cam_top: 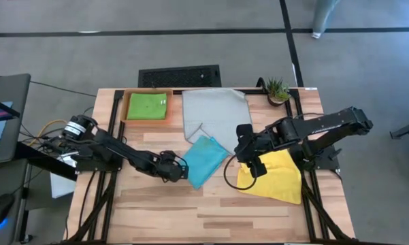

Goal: Fold microfiber towels
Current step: Put the blue microfiber towel into the orange bin

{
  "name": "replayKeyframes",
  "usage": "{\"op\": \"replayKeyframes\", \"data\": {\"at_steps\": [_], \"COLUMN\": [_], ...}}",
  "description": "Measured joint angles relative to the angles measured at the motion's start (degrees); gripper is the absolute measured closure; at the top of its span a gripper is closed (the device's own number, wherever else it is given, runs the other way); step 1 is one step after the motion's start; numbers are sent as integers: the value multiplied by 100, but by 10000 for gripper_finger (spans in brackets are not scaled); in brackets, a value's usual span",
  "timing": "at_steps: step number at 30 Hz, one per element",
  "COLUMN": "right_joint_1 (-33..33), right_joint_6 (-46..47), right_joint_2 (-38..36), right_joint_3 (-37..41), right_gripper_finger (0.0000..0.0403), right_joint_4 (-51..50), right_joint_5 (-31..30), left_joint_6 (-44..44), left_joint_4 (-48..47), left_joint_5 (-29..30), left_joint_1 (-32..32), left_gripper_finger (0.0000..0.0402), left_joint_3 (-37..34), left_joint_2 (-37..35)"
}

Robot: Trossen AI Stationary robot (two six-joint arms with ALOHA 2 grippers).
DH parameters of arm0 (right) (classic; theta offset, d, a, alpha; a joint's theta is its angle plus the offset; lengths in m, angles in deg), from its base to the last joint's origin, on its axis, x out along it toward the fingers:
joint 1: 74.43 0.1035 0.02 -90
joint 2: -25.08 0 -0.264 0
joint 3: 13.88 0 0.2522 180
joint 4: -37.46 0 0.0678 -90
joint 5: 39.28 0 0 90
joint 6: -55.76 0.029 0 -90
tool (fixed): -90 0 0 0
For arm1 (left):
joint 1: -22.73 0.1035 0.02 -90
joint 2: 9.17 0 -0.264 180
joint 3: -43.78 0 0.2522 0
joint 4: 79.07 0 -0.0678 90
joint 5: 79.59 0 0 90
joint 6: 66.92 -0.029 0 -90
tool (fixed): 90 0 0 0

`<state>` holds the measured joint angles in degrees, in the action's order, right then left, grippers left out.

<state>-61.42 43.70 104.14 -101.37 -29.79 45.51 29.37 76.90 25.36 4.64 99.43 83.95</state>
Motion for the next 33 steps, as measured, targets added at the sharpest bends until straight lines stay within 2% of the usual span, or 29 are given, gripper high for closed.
{"op": "replayKeyframes", "data": {"at_steps": [11,16,22,26,33], "right_joint_1": [0,-2,-2,-2,-2], "right_joint_6": [1,1,3,3,5], "right_joint_2": [0,0,0,0,0], "right_joint_3": [0,0,0,0,0], "right_gripper_finger": [177,177,177,177,177], "right_joint_4": [-1,-1,0,1,2], "right_joint_5": [0,2,2,0,-4], "left_joint_6": [-24,-344,-255,135,972], "left_joint_4": [354,763,677,619,508], "left_joint_5": [192,329,506,736,654], "left_joint_1": [4,9,9,7,-61], "left_gripper_finger": [258,258,258,258,258], "left_joint_3": [-8,-8,-8,-8,-8], "left_joint_2": [83,84,84,84,82]}}
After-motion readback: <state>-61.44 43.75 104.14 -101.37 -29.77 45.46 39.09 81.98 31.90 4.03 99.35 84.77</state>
